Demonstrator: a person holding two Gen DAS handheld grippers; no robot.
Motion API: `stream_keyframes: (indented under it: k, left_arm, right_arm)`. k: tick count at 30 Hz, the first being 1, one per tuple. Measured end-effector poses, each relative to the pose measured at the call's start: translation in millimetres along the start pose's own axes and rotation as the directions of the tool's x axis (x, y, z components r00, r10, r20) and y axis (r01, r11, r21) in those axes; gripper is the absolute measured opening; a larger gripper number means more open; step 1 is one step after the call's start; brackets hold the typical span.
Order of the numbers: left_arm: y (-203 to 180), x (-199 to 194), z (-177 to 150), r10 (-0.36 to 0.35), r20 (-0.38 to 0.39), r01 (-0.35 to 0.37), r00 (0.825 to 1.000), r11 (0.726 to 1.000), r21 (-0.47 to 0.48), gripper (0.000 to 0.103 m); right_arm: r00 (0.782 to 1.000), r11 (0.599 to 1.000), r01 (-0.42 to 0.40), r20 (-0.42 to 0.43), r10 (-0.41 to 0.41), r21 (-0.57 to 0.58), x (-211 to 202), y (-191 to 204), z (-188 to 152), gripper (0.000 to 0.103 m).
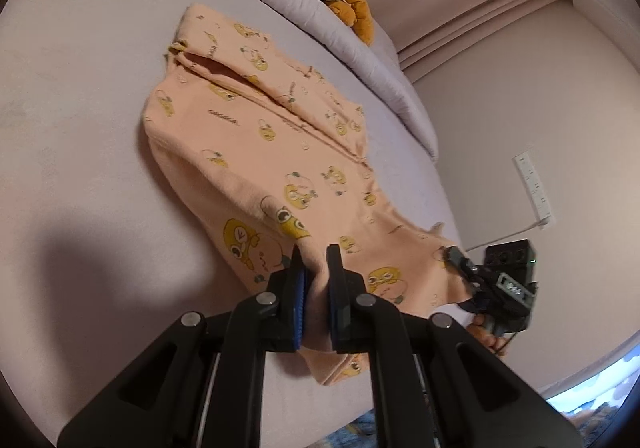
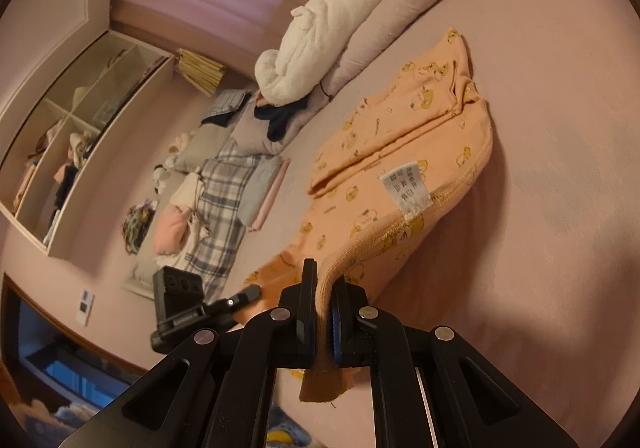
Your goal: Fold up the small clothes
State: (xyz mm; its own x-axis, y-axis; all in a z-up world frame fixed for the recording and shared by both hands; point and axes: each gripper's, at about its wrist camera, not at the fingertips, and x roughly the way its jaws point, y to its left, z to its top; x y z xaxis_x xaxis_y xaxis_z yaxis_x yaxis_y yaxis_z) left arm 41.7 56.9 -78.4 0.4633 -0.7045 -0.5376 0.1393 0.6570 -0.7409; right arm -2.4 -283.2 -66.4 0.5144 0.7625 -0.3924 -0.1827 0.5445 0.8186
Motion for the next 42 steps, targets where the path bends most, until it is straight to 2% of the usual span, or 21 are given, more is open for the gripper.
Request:
stream_keyframes:
  k: [7, 12, 16, 21, 25, 30, 32, 34, 37, 38, 40, 42]
  left_arm:
    - [-0.8, -2.1, 30.6, -0.087, 0.062, 0.091, 0.994, 0.994, -0.053, 0.008]
    - [-0.9, 1.4, 71.5, -0.144, 0.152, 0.158, 0.978, 0.984, -0.082, 0.008]
    - [7.1, 14.0, 105.1, -0.174, 0.211, 0.205, 0.962, 0.97, -0.131, 0.008]
    - [21.5, 24.4, 154.8, -0.125, 0.292, 0.18, 0.948, 0.969, -0.169, 0.008]
    - [39.6, 29.4, 191.2, -0.074, 0.338, 0.148, 0.938, 0.968, -0.201, 0.008]
    - [65.4, 57.8, 226.2, 0.03, 0.297, 0.048, 0.954, 0.967, -0.25, 0.007]
    - [80.1, 75.0, 236.9, 0.074, 0.245, -0.002, 0.967, 0.959, -0.282, 0.007]
    - [96.2, 90.5, 243.9, 0.106, 0.192, -0.038, 0.976, 0.943, -0.33, 0.007]
    - [123.3, 109.9, 252.8, 0.158, 0.089, -0.105, 0.983, 0.894, -0.435, 0.006]
    - [130.6, 113.4, 254.7, 0.153, 0.07, -0.104, 0.986, 0.881, -0.461, 0.008]
    - [139.3, 113.2, 261.1, 0.148, 0.06, -0.099, 0.987, 0.862, -0.498, 0.015]
    - [138.9, 107.1, 267.1, 0.139, 0.077, -0.083, 0.987, 0.865, -0.495, 0.031]
  right_arm:
    - [0.998, 0.998, -0.043, 0.055, 0.04, 0.044, 1.4, -6.5, 22.8, 0.008]
    - [0.988, 0.992, -0.089, 0.136, 0.076, 0.086, 3.2, -12.4, 59.0, 0.008]
    - [0.983, 0.993, -0.097, 0.16, 0.085, 0.072, 17.1, -12.2, 91.6, 0.008]
    - [0.981, 0.995, -0.084, 0.178, 0.073, 0.059, 46.2, -11.8, 143.7, 0.008]
    - [0.983, 0.996, -0.039, 0.185, 0.023, 0.083, 66.5, -20.9, 179.6, 0.008]
    - [0.983, 0.985, 0.064, 0.158, -0.089, 0.16, 100.5, -45.4, 217.0, 0.008]
    - [0.982, 0.973, 0.111, 0.13, -0.139, 0.203, 113.2, -59.3, 224.1, 0.008]
    - [0.976, 0.953, 0.172, 0.09, -0.2, 0.25, 123.3, -73.5, 228.2, 0.008]
    - [0.967, 0.914, 0.231, 0.024, -0.254, 0.332, 136.0, -93.9, 231.7, 0.008]
    - [0.964, 0.898, 0.244, 0.011, -0.266, 0.367, 137.8, -99.9, 232.5, 0.008]
    - [0.973, 0.864, 0.204, 0.004, -0.232, 0.46, 139.8, -114.8, 236.5, 0.008]
    - [0.975, 0.825, 0.172, 0.027, -0.221, 0.538, 136.7, -125.7, 240.4, 0.01]
